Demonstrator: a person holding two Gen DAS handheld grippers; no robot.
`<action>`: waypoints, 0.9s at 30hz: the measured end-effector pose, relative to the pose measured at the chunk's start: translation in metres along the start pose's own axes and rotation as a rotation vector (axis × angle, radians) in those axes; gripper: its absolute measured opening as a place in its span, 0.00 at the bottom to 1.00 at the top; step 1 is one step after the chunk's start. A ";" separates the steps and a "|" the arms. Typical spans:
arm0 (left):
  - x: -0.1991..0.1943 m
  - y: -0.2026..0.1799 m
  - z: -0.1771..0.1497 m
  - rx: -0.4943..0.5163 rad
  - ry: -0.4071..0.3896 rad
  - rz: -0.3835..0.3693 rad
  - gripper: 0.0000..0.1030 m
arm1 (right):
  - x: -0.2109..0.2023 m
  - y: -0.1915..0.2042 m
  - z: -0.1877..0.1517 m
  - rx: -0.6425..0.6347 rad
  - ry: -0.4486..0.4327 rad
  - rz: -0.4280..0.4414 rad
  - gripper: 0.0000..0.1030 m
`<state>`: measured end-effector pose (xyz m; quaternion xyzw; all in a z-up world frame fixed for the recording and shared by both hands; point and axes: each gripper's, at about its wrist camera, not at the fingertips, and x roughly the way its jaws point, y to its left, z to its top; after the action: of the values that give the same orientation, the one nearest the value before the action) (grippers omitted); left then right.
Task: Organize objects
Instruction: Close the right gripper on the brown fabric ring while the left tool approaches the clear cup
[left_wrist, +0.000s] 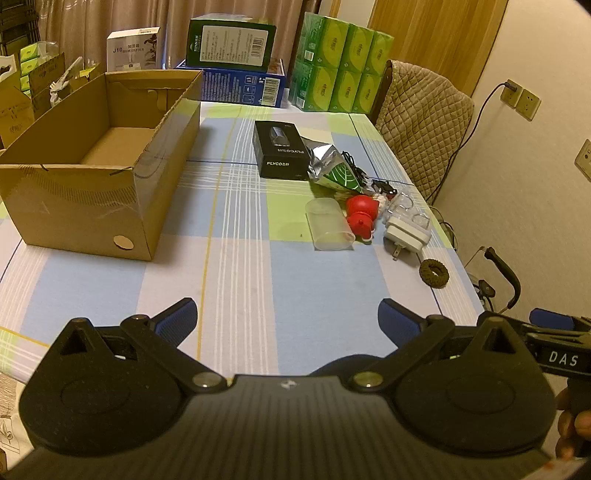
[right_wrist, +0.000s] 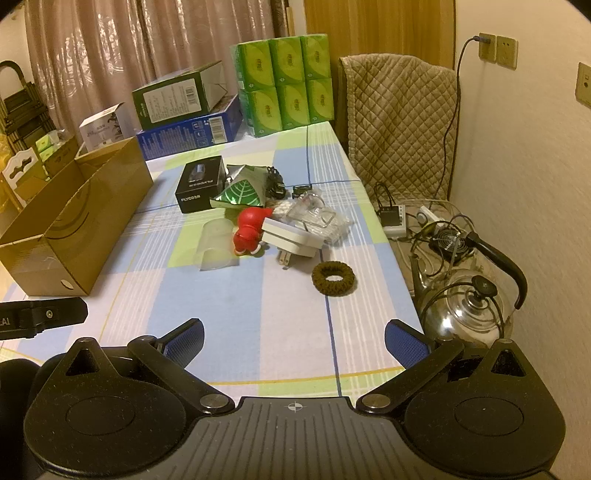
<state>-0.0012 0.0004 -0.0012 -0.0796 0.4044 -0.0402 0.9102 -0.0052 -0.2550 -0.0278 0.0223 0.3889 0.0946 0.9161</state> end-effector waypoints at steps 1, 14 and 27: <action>0.000 0.000 0.000 -0.001 -0.001 0.000 0.99 | 0.000 0.000 0.000 0.000 0.000 0.001 0.98; 0.001 0.002 0.000 -0.004 -0.001 -0.005 0.99 | 0.003 -0.004 -0.002 0.006 0.002 -0.001 0.98; 0.023 -0.011 0.027 0.023 0.006 -0.022 0.99 | 0.018 -0.020 0.010 0.003 -0.018 -0.016 0.98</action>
<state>0.0343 -0.0103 0.0017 -0.0735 0.4058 -0.0552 0.9093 0.0175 -0.2710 -0.0354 0.0215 0.3810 0.0863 0.9203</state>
